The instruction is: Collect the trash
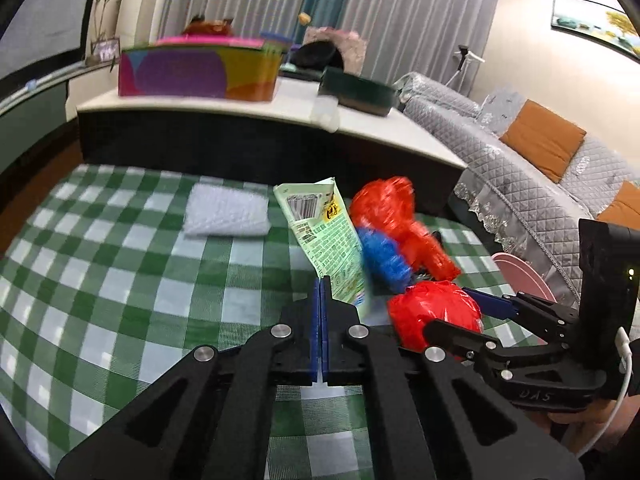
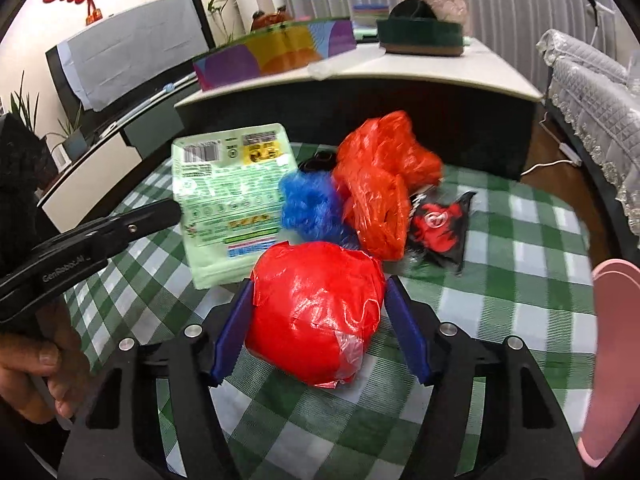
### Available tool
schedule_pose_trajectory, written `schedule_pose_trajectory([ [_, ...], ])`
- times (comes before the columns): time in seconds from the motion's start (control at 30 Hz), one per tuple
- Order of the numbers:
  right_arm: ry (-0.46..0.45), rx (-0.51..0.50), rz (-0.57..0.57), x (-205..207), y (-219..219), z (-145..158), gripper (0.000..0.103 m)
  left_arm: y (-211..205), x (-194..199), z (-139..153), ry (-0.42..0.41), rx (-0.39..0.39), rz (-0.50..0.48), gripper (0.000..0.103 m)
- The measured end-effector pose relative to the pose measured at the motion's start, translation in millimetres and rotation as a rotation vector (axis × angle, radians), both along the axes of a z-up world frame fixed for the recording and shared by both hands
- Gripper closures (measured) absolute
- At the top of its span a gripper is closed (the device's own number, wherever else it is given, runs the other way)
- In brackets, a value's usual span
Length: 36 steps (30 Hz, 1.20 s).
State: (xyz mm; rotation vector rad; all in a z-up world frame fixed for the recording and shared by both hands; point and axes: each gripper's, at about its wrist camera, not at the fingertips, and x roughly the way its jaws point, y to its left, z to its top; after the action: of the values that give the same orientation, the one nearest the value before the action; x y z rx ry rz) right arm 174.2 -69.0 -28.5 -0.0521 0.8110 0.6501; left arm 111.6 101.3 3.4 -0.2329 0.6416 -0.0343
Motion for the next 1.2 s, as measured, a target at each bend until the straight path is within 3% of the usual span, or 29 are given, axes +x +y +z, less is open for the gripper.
schedule_pose_trajectory([
  [0.57, -0.117, 0.036, -0.114, -36, -47, 47, 0.038, -20, -42, 40, -0.085, 0.106, -0.034, 0.103],
  [0.67, -0.124, 0.042, -0.124, -40, -53, 51, 0.038, -22, -45, 39, -0.075, 0.119, -0.034, 0.103],
  [0.73, -0.124, 0.044, -0.128, -43, -56, 53, 0.038, -18, -41, 32, -0.024, 0.117, -0.012, 0.103],
  [0.8, -0.123, 0.046, -0.129, -44, -56, 53, 0.038, -8, -38, 23, 0.022, 0.084, 0.026, 0.093],
  [0.83, -0.124, 0.047, -0.128, -45, -56, 54, 0.038, -2, -38, 18, 0.040, 0.062, 0.045, 0.075],
  [0.87, -0.124, 0.047, -0.126, -46, -56, 53, 0.038, 6, -36, 13, 0.055, 0.039, 0.070, 0.065],
  [1.2, -0.103, 0.060, -0.125, -36, -58, 46, 0.038, 6, -17, -9, 0.103, 0.053, 0.099, 0.064],
])
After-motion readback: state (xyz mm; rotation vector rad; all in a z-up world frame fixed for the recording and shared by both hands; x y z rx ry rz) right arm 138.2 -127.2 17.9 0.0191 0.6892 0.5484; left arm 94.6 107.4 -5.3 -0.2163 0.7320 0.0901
